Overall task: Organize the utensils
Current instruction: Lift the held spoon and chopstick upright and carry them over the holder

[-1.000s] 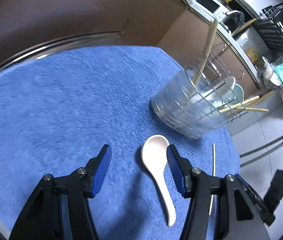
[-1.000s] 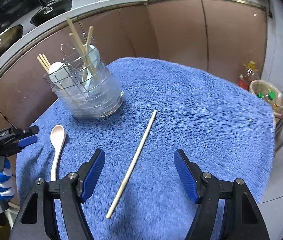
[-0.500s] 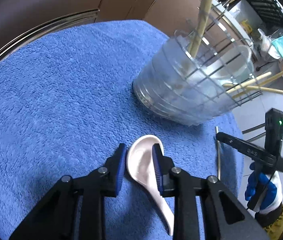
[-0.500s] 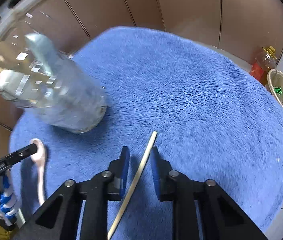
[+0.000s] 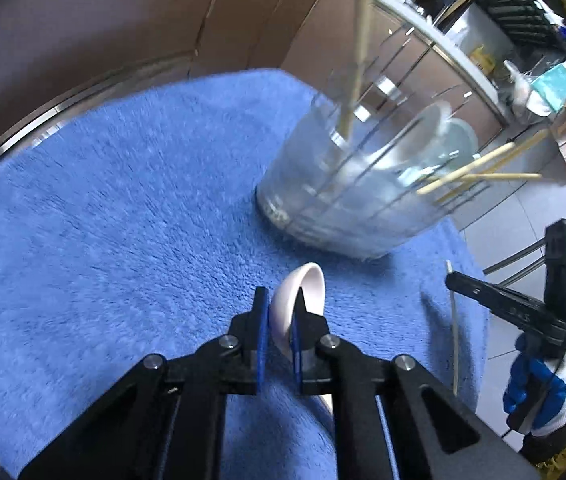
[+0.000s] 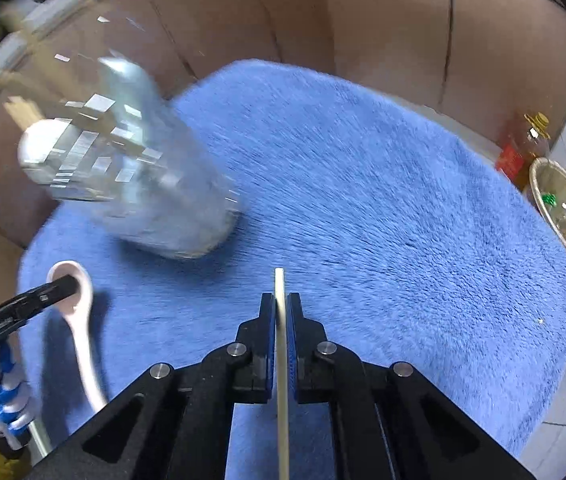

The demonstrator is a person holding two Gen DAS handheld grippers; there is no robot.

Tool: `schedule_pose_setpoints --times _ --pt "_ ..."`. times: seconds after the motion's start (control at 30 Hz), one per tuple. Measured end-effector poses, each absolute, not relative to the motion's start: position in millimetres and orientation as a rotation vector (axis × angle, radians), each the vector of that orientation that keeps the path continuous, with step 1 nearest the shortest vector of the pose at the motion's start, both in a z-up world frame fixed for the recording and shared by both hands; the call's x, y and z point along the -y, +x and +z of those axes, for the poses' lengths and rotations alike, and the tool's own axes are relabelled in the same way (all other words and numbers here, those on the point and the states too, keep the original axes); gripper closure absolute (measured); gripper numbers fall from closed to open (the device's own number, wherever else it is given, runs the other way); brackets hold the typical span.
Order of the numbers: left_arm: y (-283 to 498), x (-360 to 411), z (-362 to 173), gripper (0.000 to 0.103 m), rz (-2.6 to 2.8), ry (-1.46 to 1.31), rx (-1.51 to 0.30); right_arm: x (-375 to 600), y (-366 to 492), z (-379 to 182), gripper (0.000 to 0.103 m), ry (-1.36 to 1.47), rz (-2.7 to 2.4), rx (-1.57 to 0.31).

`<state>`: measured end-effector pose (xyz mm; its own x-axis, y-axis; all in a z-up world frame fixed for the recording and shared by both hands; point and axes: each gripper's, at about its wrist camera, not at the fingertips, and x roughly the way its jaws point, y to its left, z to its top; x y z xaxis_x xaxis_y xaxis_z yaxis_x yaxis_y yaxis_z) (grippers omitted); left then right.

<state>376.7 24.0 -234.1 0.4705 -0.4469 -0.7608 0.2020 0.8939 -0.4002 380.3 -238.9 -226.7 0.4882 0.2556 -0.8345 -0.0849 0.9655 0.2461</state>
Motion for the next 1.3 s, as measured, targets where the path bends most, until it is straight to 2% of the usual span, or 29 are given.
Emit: schedule_pose_setpoints --times 0.4,0.7,1.03,1.3 --pt "297 -46 -168 0.094 -0.366 -0.243 -0.834 216 271 -151 0.097 0.201 0.342 -0.789" --pt "269 -55 -106 0.094 -0.344 -0.205 -0.694 204 241 -102 0.097 0.169 0.380 -0.681" --pt "321 -39 -27 0.094 -0.233 -0.163 -0.494 184 280 -29 0.097 0.138 0.411 -0.464" --pt "388 5 -15 0.094 -0.102 -0.081 -0.384 171 335 -11 0.097 0.072 0.322 -0.327"
